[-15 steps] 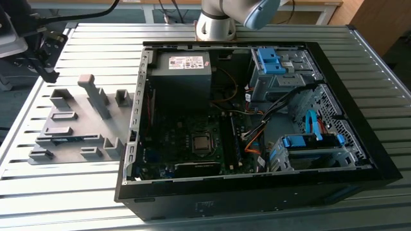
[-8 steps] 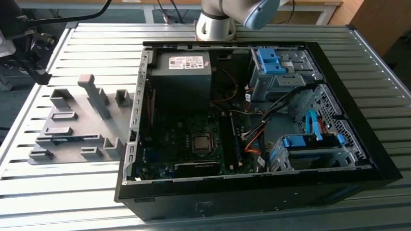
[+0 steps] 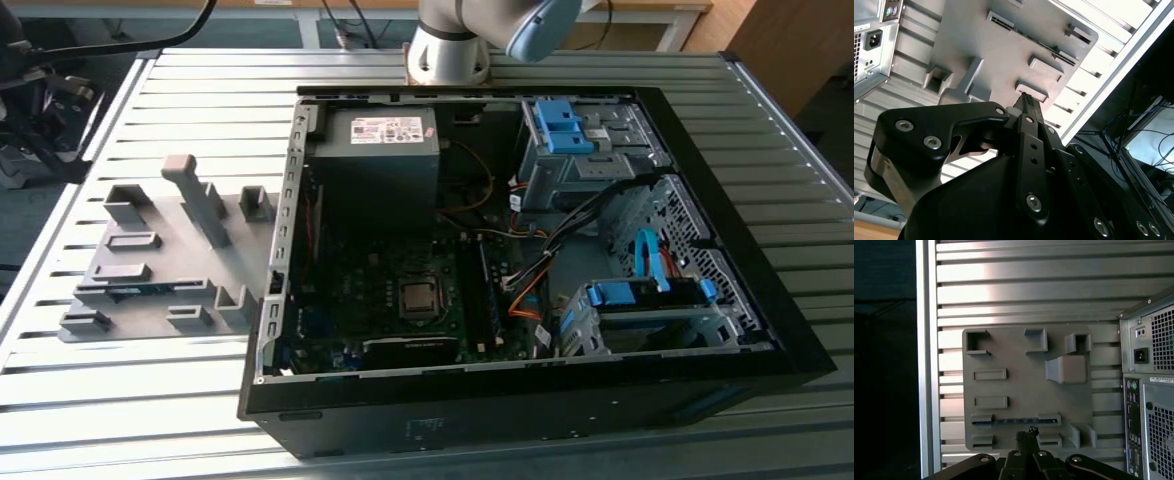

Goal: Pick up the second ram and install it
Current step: 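Reach for the second ram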

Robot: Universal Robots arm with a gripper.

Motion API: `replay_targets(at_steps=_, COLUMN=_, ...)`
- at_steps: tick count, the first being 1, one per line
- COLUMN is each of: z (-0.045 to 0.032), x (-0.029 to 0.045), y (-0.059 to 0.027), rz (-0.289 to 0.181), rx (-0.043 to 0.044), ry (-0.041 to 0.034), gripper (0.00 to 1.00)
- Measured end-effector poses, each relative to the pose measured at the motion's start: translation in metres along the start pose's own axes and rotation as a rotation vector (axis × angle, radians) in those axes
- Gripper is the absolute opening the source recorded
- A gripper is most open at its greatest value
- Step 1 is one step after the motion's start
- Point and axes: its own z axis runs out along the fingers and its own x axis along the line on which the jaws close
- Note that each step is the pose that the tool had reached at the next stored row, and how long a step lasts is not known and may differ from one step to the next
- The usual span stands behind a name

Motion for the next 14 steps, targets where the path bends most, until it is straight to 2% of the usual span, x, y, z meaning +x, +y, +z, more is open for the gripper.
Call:
replay_targets(at_steps=4, z=0.0005, x=0.0035, y=-0.0015, rz=0.000, rx=0.0000, ry=0.0007, gripper=0.11)
replay_targets(at_steps=14, z=0.0006, x=0.0066, y=-0.0030, rz=0.000, rx=0.0001, ry=0.0012, gripper=0.11)
